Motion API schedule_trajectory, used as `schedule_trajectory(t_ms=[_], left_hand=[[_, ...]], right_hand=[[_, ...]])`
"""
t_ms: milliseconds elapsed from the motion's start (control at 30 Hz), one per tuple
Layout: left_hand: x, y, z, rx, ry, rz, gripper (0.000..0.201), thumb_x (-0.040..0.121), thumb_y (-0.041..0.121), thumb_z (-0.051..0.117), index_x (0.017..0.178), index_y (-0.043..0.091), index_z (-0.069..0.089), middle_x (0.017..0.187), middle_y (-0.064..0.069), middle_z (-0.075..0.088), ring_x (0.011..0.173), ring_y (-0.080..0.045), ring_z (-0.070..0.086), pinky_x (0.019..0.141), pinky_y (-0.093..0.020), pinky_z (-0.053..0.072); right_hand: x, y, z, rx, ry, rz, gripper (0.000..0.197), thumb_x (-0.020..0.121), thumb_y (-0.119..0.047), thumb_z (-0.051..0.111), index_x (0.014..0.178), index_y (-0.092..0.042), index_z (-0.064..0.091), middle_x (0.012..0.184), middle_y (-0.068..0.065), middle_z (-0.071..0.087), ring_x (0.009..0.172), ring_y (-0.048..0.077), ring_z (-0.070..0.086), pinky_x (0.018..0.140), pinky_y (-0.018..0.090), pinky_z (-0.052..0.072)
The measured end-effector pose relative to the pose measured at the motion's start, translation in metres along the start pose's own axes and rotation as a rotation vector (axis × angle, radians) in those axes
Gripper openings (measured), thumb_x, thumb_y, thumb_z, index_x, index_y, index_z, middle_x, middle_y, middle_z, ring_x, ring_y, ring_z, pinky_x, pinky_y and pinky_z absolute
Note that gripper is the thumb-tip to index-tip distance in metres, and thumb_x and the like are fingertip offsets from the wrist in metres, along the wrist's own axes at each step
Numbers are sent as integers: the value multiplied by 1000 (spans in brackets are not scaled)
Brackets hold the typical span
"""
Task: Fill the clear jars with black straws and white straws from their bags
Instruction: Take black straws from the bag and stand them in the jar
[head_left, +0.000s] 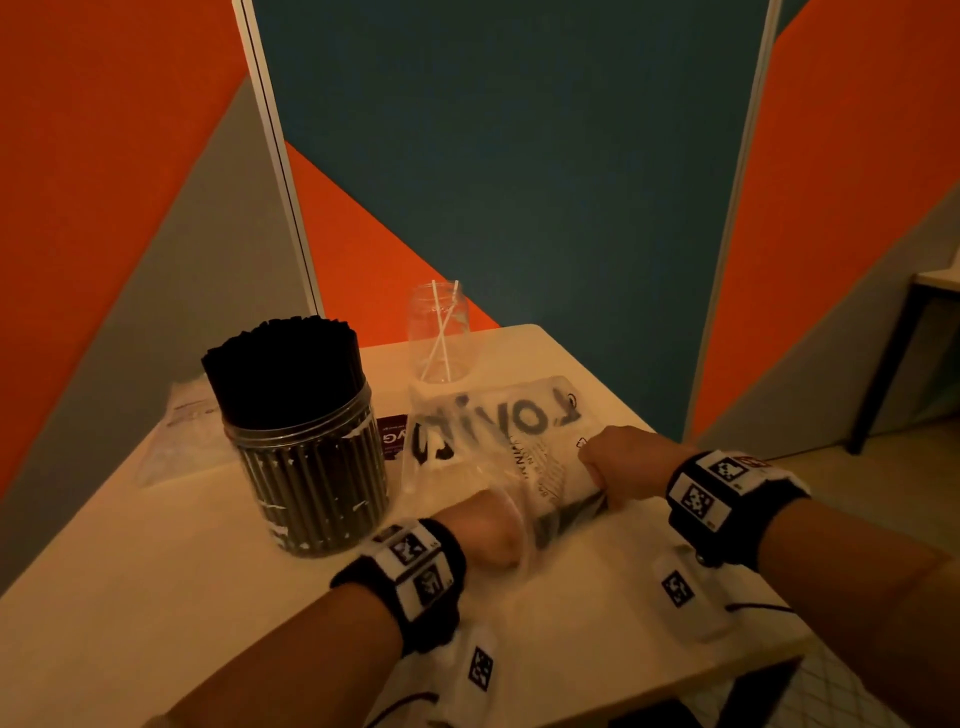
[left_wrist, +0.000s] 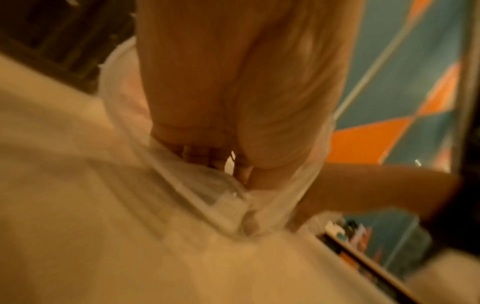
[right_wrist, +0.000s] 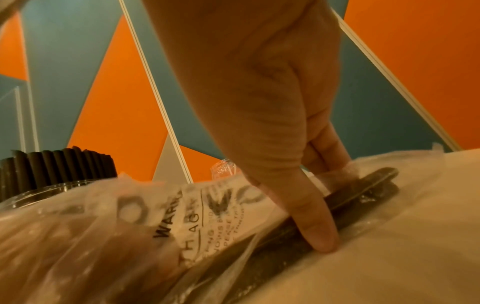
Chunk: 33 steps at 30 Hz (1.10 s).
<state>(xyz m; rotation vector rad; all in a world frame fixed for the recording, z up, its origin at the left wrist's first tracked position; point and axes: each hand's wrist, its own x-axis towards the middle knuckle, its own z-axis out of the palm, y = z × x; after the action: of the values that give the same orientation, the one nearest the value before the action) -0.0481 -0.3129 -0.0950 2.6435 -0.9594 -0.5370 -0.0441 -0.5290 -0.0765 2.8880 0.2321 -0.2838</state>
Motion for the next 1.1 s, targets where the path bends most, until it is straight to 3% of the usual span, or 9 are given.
schedule_trajectory(t_ms=[333,467,533,600,667,733,867,1000,1100], left_hand=[[-4,3,-4,307,-123,40,33,100,10,48,127,-7,58,135,-22,53,126,-33,48,104,-28,32],[-16,-13,-19,284,-6,16,20,96,11,49,104,4,66,101,-10,63,87,-23,60,74,-27,45],[-23,-18,-26,286,61,-31,16,94,17,48,83,15,60,76,2,54,64,-12,49,57,-24,37],[-27,-19,-28,311,104,-75,23,93,19,47,70,18,52,67,5,48,58,-11,44,53,-26,35],[-27,-16,-27,356,110,-89,20,94,16,46,79,14,59,76,2,54,65,-15,51,60,-27,42],[-22,-10,-21,366,101,-81,25,97,13,44,108,6,65,103,-7,63,90,-25,61,78,-31,48],[-8,11,-7,314,178,-30,37,104,19,39,136,4,51,137,-14,54,124,-30,52,105,-36,38],[-9,8,-4,232,158,-74,37,105,23,40,138,8,49,138,-11,52,126,-27,50,108,-34,36],[-27,-1,-18,308,168,-119,32,103,24,39,125,11,58,124,-10,61,109,-27,59,94,-37,48]], right_hand=[[0,-4,-4,41,-78,3,43,84,-25,78,122,-17,59,123,7,63,110,24,59,95,36,52],[0,-4,-6,12,-80,-7,31,89,-22,71,119,-17,62,120,8,63,108,25,60,93,35,52],[0,-6,-8,-6,-74,-17,25,92,-22,68,116,-16,64,117,7,65,106,25,61,92,35,52],[1,-7,-8,-22,-74,-26,24,93,-24,66,114,-14,65,115,8,65,104,26,61,89,35,51],[2,-9,-8,-31,-73,-30,22,94,-23,65,113,-13,66,114,9,66,103,26,62,88,35,51],[3,-10,-8,-36,-71,-31,21,94,-23,65,113,-13,67,114,9,66,103,27,62,87,34,50],[4,-10,-9,-39,-83,-25,23,91,-24,69,112,-13,68,112,10,67,95,24,60,80,32,47],[5,-8,-7,-18,-90,-19,28,91,-27,69,116,-14,68,113,8,67,102,25,63,82,31,49],[6,-9,-6,2,-103,5,31,91,-24,69,120,-15,66,116,7,66,103,24,63,86,32,52]])
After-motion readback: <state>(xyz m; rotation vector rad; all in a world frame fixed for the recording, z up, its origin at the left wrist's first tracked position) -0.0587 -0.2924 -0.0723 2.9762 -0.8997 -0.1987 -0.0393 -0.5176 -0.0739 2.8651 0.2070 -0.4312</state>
